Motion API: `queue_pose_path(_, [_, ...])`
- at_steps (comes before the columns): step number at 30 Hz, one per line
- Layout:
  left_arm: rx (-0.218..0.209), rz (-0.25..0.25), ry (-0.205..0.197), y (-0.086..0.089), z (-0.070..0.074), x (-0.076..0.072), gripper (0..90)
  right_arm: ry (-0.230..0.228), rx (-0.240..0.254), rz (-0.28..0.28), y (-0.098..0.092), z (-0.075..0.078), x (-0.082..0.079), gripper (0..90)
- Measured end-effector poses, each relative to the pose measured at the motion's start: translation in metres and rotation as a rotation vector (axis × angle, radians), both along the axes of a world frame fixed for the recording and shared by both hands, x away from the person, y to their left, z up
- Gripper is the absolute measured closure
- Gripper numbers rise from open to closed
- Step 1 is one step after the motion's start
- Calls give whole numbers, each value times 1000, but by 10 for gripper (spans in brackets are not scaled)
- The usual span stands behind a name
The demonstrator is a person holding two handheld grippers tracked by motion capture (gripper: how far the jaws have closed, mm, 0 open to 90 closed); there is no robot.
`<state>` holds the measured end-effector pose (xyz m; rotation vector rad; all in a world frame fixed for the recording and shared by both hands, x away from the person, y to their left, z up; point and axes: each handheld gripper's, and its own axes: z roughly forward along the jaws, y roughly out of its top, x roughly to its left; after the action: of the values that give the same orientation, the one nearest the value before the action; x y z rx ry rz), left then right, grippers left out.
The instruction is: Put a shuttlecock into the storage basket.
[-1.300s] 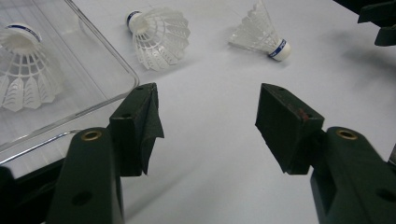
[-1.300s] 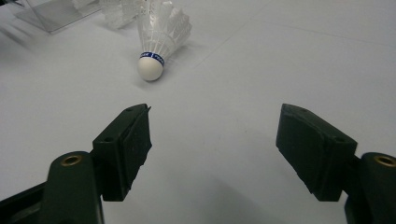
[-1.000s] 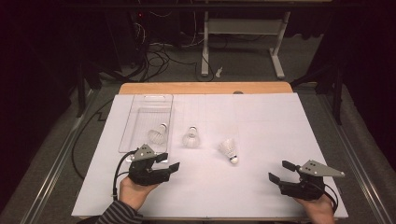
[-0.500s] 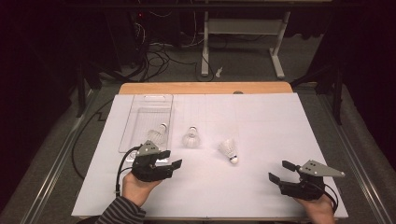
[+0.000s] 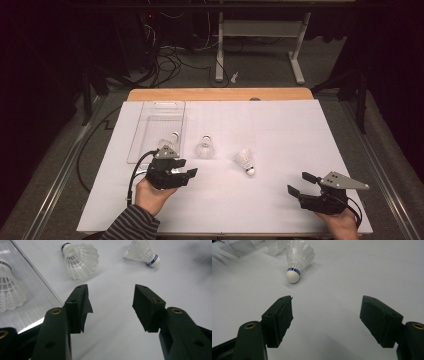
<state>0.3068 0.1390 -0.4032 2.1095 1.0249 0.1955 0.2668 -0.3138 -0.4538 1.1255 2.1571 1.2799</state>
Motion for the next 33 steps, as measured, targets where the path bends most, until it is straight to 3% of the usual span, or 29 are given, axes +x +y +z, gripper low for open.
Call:
queue_pose_path(22, [66,2,83,-14,10,22,476,0,1,8,0,0,0,269])
queue_pose_path(33, [93,16,95,-16,16,31,480,4,-1,8,1,0,0,269])
